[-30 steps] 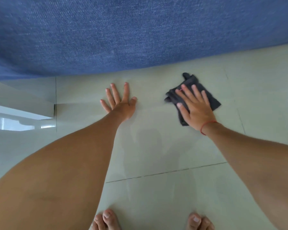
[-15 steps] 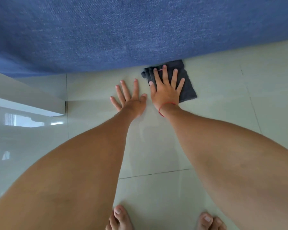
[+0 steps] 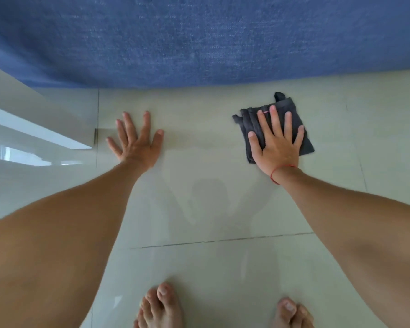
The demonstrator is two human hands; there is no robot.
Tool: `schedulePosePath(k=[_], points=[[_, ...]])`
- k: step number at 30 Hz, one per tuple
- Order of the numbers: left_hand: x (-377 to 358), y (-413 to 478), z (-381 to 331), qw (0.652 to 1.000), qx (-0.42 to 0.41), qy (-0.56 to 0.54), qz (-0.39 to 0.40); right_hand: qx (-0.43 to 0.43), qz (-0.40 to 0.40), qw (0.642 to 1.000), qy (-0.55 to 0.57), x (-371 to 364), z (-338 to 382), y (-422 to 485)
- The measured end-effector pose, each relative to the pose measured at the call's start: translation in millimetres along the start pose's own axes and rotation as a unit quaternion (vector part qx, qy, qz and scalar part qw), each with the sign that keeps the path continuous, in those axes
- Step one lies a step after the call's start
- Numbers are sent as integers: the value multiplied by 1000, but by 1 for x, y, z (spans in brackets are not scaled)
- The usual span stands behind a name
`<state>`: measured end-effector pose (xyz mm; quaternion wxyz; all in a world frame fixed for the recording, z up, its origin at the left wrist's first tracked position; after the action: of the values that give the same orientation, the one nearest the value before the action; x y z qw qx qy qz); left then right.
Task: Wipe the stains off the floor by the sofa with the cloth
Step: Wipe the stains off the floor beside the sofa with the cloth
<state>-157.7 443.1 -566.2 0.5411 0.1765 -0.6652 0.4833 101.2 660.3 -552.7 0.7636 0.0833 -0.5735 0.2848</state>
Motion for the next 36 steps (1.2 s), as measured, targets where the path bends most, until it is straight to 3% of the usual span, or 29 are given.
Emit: schedulePosePath(k=[7, 14, 20, 27, 32, 36], points=[[-3, 5, -2, 1000, -10, 4, 16, -107, -23, 993, 51, -14, 50, 39], [-2, 2, -3, 1000, -12, -16, 22, 36, 18, 997, 66, -58, 164, 2], [15, -13, 12, 997, 14, -69, -20, 141, 62, 987, 44, -56, 138, -44], [-10, -15, 35, 999, 31, -29, 28, 7, 28, 999, 28, -27, 55, -23], [-10, -13, 31, 999, 32, -29, 17, -100, -29, 992, 71, -30, 76, 6], [-11, -10, 32, 999, 28, -36, 11, -117, -45, 988, 94, -38, 112, 21]])
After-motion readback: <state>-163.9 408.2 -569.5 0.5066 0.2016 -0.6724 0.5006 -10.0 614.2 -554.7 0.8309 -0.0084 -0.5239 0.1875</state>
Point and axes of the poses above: each hand's wrist, its own y-axis towards the middle knuckle, its own x-axis out of the back of the hand, z = x × y, the point moved 10 cm from there along y, towards the middle knuckle, and after that the axes turned 14 degrees about y, right-handed, at the moved point
